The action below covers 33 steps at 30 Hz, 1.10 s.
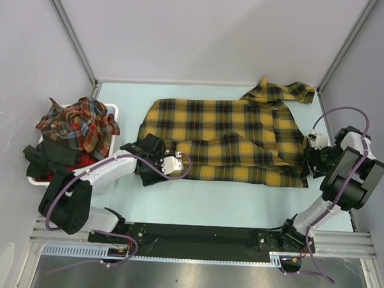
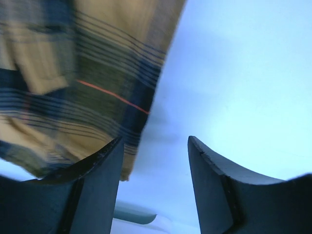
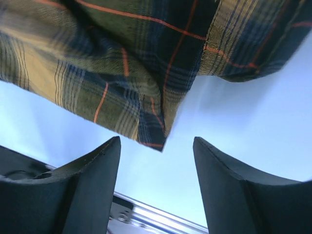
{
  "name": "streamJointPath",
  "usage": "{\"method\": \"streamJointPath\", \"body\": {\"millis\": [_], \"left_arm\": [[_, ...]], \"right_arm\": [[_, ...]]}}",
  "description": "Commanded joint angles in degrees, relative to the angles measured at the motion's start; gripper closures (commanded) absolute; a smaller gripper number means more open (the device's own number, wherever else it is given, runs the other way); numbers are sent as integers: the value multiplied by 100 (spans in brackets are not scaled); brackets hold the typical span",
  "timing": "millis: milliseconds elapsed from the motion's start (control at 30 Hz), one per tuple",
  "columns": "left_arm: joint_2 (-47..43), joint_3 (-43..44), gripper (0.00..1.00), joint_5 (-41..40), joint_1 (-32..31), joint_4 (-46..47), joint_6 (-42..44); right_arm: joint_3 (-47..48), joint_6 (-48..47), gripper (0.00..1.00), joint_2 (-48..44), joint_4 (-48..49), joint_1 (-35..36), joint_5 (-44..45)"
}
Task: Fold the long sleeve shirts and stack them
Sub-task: Fold the shirt
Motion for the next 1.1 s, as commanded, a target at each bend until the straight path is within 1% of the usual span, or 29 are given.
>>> {"method": "streamJointPath", "body": {"millis": [0,67,133,167,233,267,300,333,367,400,467,533,700,833,933,967,1000,1033,1067], "left_arm": [[49,-437,40,-350,17,541,506],[119,-535,40,-544,17,717,585],[242,-684,41,-667,17,1025,612],[303,-711,43,-685,8,1096,612],[488,-711,49,-702,-1,1175,577],[532,-702,61,-711,-9,1158,551],[558,-685,68,-720,-18,1149,533],[533,-685,75,-720,-36,1132,524],[498,-693,87,-668,-45,1097,507],[428,-702,91,-641,-62,1009,498],[226,-711,100,-562,-115,851,506],[67,-685,100,-343,-211,412,541],[-776,-807,100,131,-492,-580,621],[-1128,-974,100,474,-729,-1065,629],[-1313,-975,100,659,-765,-1347,708],[-1339,-896,91,660,-765,-1373,726],[-1348,-808,78,660,-757,-1469,709],[-1331,-703,69,695,-722,-1531,726],[-1322,-415,54,869,-669,-1662,735]], "right_arm": [[-69,867,34,393,108,-118,-339],[-113,1035,34,604,293,-127,-339],[-201,1193,36,797,522,-127,-234],[-228,1237,39,955,601,-127,-190],[-307,1290,53,1070,777,-144,-76],[-307,1291,61,1123,804,-162,-40],[-298,1291,76,1114,796,-180,-31],[-289,1273,85,1088,761,-197,-14],[-298,1238,97,1044,734,-215,30],[-289,1212,100,940,656,-250,74],[-333,1037,100,790,471,-285,179],[-368,896,100,570,330,-382,329],[-649,343,100,139,-126,-645,663],[-1027,-132,100,-265,-408,-891,979],[-1335,-448,100,-441,-637,-936,1102],[-1370,-511,97,-494,-776,-927,1146],[-1205,-572,70,-494,-900,-927,1094],[-1003,-642,56,-485,-1040,-953,989],[-784,-643,38,-494,-1224,-971,867]]}}
